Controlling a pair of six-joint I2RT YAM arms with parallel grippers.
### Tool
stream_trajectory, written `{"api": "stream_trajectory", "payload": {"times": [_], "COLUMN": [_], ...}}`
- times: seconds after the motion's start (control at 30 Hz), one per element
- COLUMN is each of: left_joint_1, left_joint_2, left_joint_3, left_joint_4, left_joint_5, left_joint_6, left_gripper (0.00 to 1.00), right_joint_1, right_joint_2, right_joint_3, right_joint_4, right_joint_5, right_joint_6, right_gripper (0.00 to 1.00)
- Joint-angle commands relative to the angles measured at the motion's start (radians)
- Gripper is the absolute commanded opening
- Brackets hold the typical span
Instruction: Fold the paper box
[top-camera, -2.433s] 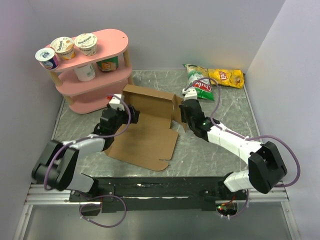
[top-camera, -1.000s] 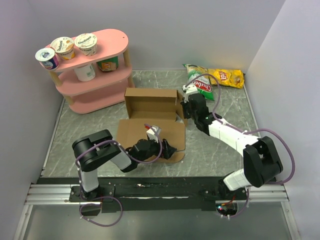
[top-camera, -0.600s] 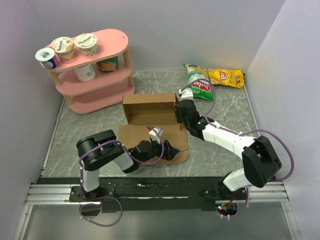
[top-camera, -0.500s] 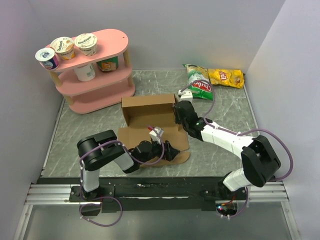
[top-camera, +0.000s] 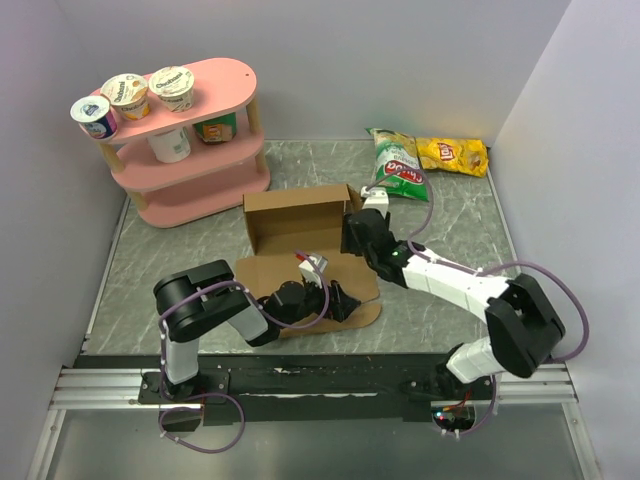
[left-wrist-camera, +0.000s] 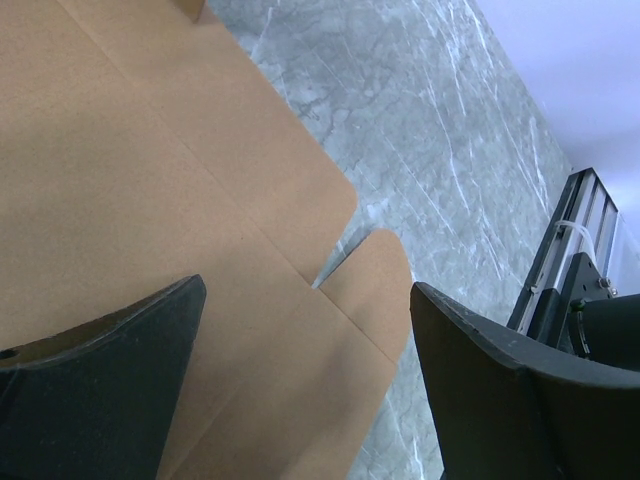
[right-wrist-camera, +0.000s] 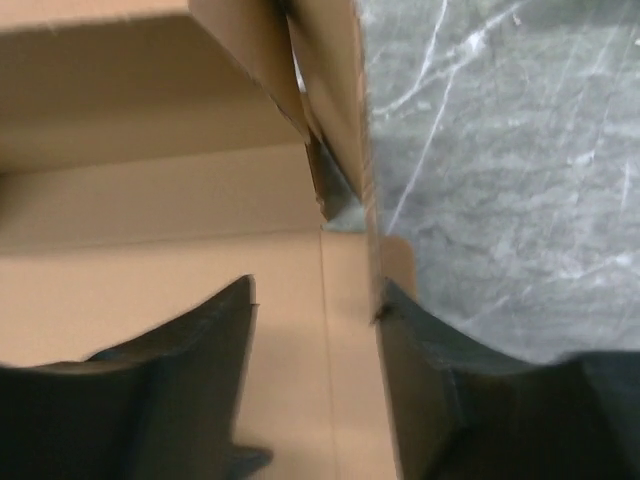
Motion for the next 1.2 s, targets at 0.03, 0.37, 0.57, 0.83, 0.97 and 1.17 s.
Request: {"api": "stream_trajectory", "payload": {"times": [0.03,0.37,0.57,0.83,0.97,1.17], "left_joint_1": [-0.010,-0.002,-0.002,-0.002,-0.002,-0.002], "left_joint_2": [-0.006,0.021,0.024,0.016,0.008,0.017], "left_joint_3": [-0.011,-0.012,-0.003,0.023,0.034,0.046], "left_joint_4": [-0.221,-0.224,-0.227,-0.313,-0.354,-0.379], "left_joint_5": [0.001,0.037,0.044,0.012,-0.002,-0.005], "left_joint_6": [-0.033,-0.010,-0.001,0.004,0.008,0.025], "left_gripper": [0.91,0.87,0.86,0.84,0.83,0.82], "right_joint_1": [0.005,-0.270,-0.548,-0.634,-0.633,-0.608], "right_joint_2": [-0.191,-0.582,-0.373,0.045,0.171,0.179], "right_joint_3": [-0.023,-0.082,0.035,0.218,0.222,0.196], "right_joint_4": [-0.089,-0.128,-0.073,-0.010,0.022,0.041], "right_joint_5": [-0.034,-0.278,-0.439,-0.545,-0.659,-0.879], "right_joint_6": [-0.106,-0.230,-0.221,-0.317,-0.382,-0.498], "right_gripper": [0.83,0.98,0.94,0.92,0.92,0.91]}}
